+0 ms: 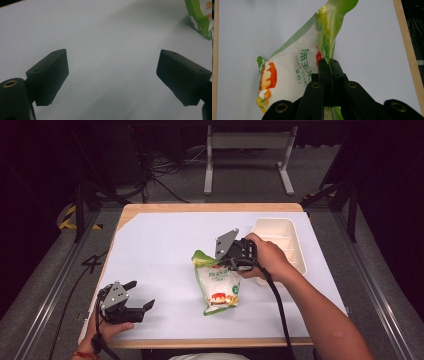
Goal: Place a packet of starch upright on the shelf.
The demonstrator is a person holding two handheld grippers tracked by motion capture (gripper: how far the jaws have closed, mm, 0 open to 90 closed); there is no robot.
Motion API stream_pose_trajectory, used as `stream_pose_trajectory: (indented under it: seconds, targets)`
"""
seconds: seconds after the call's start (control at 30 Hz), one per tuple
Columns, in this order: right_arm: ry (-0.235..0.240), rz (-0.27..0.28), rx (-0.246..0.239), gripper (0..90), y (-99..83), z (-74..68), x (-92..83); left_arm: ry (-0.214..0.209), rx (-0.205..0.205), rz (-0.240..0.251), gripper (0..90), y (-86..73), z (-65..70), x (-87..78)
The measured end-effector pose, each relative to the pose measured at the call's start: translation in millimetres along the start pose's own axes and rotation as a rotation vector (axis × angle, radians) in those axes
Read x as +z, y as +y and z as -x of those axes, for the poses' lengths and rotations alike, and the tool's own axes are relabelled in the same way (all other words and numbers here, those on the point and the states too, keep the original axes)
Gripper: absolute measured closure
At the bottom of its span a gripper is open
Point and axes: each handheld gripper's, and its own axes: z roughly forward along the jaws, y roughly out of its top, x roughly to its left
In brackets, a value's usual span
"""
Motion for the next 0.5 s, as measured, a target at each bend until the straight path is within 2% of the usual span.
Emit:
stream_pose_trajectory:
  seconds: [0.17, 0.3, 0.33, 0.37, 0.43, 0.47, 0.5]
  targets:
    - [-0.018, -0.003, 0.001, 89.3, -1.9, 5.8, -3.4, 0.001, -0.004, 0.0, 11.6, -0.3, -0.7, 0.0]
    - [-0.053, 0.002, 0.023, 89.3, -6.1, 13.5, -7.9, -0.008, 0.001, -0.009, 11.8, -0.8, -1.3, 1.4]
    - [-0.058, 0.003, 0.018, 89.3, -6.5, 14.4, -9.1, -0.006, -0.001, -0.01, 11.7, -0.9, -1.3, 1.7]
    - [-0.083, 0.005, 0.024, 89.3, -7.0, 15.3, -11.1, -0.007, -0.002, -0.012, 11.7, -0.8, -1.6, 1.9]
    - [-0.086, 0.007, 0.025, 89.3, -8.3, 19.9, -16.1, -0.005, 0.0, -0.013, 11.7, -0.6, -1.6, 2.1]
    - [-0.113, 0.009, 0.029, 89.3, -8.6, 21.5, -18.3, -0.005, 0.0, -0.013, 11.7, -0.6, -1.6, 2.1]
    - [-0.113, 0.009, 0.029, 89.3, -8.6, 21.5, -18.3, -0.005, 0.001, -0.013, 11.7, -0.5, -1.7, 2.2]
